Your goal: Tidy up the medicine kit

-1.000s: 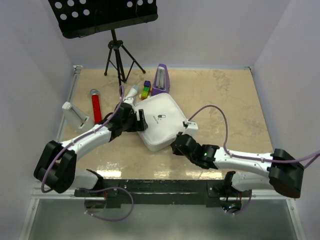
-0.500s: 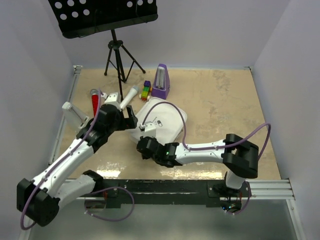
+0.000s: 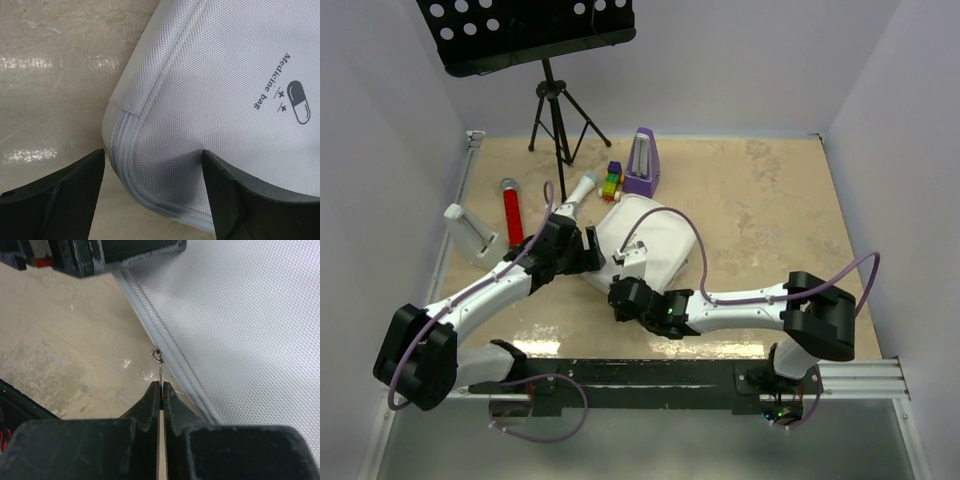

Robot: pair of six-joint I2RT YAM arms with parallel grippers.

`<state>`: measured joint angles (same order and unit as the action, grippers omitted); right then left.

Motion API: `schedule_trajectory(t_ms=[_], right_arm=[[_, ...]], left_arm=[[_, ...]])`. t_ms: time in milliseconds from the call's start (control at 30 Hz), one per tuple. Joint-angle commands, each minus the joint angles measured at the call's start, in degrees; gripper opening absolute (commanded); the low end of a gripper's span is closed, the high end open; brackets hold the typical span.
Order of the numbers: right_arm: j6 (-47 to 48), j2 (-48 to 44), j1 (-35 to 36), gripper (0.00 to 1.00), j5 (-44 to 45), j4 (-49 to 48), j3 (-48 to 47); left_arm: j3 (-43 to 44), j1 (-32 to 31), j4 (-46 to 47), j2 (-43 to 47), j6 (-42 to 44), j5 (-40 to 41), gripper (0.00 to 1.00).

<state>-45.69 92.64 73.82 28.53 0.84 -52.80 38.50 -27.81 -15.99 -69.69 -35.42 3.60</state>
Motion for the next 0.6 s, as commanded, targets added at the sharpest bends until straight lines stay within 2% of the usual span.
schedule_trajectory(t_ms=[0,167,333,567], right_arm=[[-4.31,-3.95,1.41,0.0,0.38,3.98,3.13],[-10.02,-7.64,2.99,0.0,3.54,10.57,5.68],[-21.08,-13.79,3.08,0.0,5.65,16.12,12.18],[-36.47,-31.18,2.3,0.0,6.97,15.42,23.69]], left_arm=[[-1.32,0.65,0.52,-4.31,0.26,6.77,0.78],[-0.8,0.92,2.19,-7.39,0.35,7.13,0.69],[-0.27,1.01,2.98,-9.41,0.79,7.65,0.67],[0.7,1.44,3.51,-10.73,1.41,7.74,0.66]])
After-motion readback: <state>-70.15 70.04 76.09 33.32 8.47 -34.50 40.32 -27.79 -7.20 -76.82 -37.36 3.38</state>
